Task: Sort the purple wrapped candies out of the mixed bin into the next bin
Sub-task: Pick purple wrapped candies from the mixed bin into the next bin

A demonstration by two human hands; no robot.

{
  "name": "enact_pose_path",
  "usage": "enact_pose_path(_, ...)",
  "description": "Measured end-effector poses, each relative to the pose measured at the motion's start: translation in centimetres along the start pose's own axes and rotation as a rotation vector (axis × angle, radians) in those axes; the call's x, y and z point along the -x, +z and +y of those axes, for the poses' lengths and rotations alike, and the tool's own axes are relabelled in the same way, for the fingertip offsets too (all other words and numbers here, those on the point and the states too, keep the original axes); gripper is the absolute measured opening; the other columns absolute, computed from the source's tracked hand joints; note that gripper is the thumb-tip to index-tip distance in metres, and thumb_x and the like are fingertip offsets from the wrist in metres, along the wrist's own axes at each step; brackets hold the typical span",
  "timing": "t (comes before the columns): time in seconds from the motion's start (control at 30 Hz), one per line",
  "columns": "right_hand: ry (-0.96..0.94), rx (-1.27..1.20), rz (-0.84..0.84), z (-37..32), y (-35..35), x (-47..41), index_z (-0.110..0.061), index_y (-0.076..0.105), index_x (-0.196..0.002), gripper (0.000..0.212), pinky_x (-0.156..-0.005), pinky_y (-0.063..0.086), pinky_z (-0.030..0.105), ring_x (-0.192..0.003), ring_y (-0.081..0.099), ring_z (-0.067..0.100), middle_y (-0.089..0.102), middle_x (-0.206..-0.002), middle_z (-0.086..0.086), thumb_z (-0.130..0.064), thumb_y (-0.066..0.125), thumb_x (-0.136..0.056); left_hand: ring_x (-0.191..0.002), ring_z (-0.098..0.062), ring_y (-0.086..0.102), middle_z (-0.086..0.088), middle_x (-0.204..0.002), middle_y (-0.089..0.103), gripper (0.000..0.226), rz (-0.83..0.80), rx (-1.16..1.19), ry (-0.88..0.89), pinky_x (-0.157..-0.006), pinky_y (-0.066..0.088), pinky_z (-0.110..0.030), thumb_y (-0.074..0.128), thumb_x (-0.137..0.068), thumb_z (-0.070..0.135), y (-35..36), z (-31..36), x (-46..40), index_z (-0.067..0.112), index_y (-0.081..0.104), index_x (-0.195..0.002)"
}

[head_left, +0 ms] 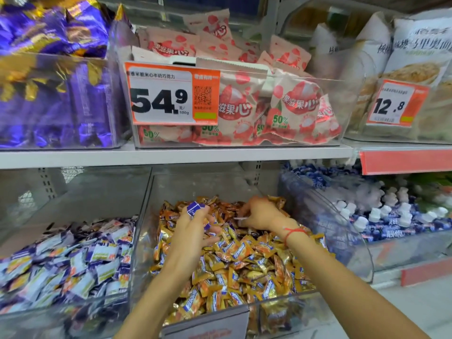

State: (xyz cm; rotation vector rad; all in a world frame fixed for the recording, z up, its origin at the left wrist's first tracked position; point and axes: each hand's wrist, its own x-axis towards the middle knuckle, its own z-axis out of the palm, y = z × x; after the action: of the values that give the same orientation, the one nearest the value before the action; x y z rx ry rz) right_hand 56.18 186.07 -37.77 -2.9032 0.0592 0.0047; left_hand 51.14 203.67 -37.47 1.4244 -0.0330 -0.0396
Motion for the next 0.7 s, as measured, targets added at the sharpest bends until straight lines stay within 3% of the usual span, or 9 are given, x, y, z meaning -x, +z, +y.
enact_pose_path(0.1, 0.035, -0.546, 0.004, 0.4, -2.4, 2.3, -0.009, 0.069, -0.117, 0.029, -0.066, 0.049, 0.016, -0.083, 0.061, 0.012, 0.07, -0.104, 0.002, -0.023, 0.065, -0.091, -0.085, -0.013, 0.071, -0.003, -0.105, 0.069, 0.017, -0.086, 0.068, -0.017, -0.08, 0.058, -0.037, 0.046, -0.101, 0.024, 0.0, 0.2, 0.1, 0.014, 0.06, -0.103)
enact_pose_path(0.17, -0.005, -0.842, -0.058, -0.2, -3.7, 4.0, -0.008, 0.066, -0.119, 0.03, -0.075, 0.053, 0.014, -0.086, 0.064, 0.01, 0.07, -0.108, 0.003, -0.018, 0.065, -0.091, -0.091, -0.007, 0.07, 0.002, -0.113, 0.068, 0.027, -0.144, 0.064, 0.008, -0.083, 0.058, -0.033, 0.043, -0.101, 0.027, 0.0, 0.2, 0.2, 0.015, 0.052, -0.124)
enact_pose_path(0.23, -0.08, -1.048, -0.088, -1.0, -4.7, 5.4, -0.01, 0.068, -0.116, 0.029, -0.087, 0.054, 0.021, -0.095, 0.068, 0.014, 0.072, -0.109, 0.007, -0.015, 0.069, -0.087, -0.095, -0.002, 0.068, 0.004, -0.121, 0.065, 0.034, -0.195, 0.043, 0.03, -0.09, 0.055, -0.035, 0.043, -0.101, 0.029, 0.1, 0.0, 0.3, 0.017, 0.048, -0.132)
enact_pose_path(0.33, -0.135, -1.231, -0.003, -2.7, -5.0, 6.5, -0.011, 0.072, -0.1, 0.02, -0.079, 0.055, 0.018, -0.087, 0.071, 0.014, 0.075, -0.093, 0.006, -0.014, 0.075, -0.08, -0.101, -0.001, 0.067, 0.008, -0.13, 0.059, 0.039, -0.282, -0.009, 0.111, -0.102, 0.047, -0.038, 0.042, -0.1, 0.038, 0.4, 0.0, 0.9, 0.027, 0.049, -0.136)
enact_pose_path(0.43, -0.202, -1.201, 0.109, -4.2, -3.8, 6.9, -0.013, 0.076, -0.094, 0.014, -0.075, 0.055, 0.018, -0.084, 0.071, 0.013, 0.076, -0.088, 0.001, -0.016, 0.075, -0.081, -0.108, -0.001, 0.063, 0.015, -0.123, 0.059, 0.033, -0.253, -0.051, 0.275, -0.089, 0.051, -0.021, 0.037, -0.101, 0.035, 0.6, 0.1, 1.4, 0.029, 0.052, -0.129)
enact_pose_path(0.53, -0.305, -1.014, 0.023, -4.0, -4.4, 7.0, -0.026, 0.074, -0.101, 0.014, -0.077, 0.054, 0.016, -0.089, 0.069, 0.006, 0.075, -0.094, -0.006, -0.025, 0.066, -0.09, -0.107, -0.005, 0.064, 0.004, -0.119, 0.064, 0.032, -0.118, -0.039, 0.339, -0.079, 0.054, -0.017, 0.038, -0.102, 0.028, 0.4, 0.1, 1.1, 0.019, 0.055, -0.127)
enact_pose_path(0.63, -0.246, -0.669, 0.087, -1.0, -5.8, 5.7, -0.025, 0.072, -0.107, 0.018, -0.082, 0.055, 0.024, -0.092, 0.067, 0.007, 0.071, -0.1, -0.012, -0.02, 0.062, -0.093, -0.09, -0.004, 0.068, -0.001, -0.105, 0.065, 0.017, -0.037, -0.022, 0.317, -0.071, 0.055, -0.016, 0.042, -0.101, 0.025, 0.0, 0.0, 0.9, 0.023, 0.055, -0.112)
enact_pose_path(0.7, -0.156, -0.315, 0.072, 1.4, -5.4, 4.0, -0.02, 0.07, -0.113, 0.027, -0.094, 0.051, 0.028, -0.107, 0.064, 0.012, 0.068, -0.114, -0.007, -0.007, 0.057, -0.093, -0.085, -0.007, 0.067, -0.003, -0.101, 0.064, 0.016, -0.058, -0.032, 0.301, -0.068, 0.054, -0.016, 0.043, -0.101, 0.025, 0.0, -0.1, 1.0, 0.025, 0.054, -0.112)
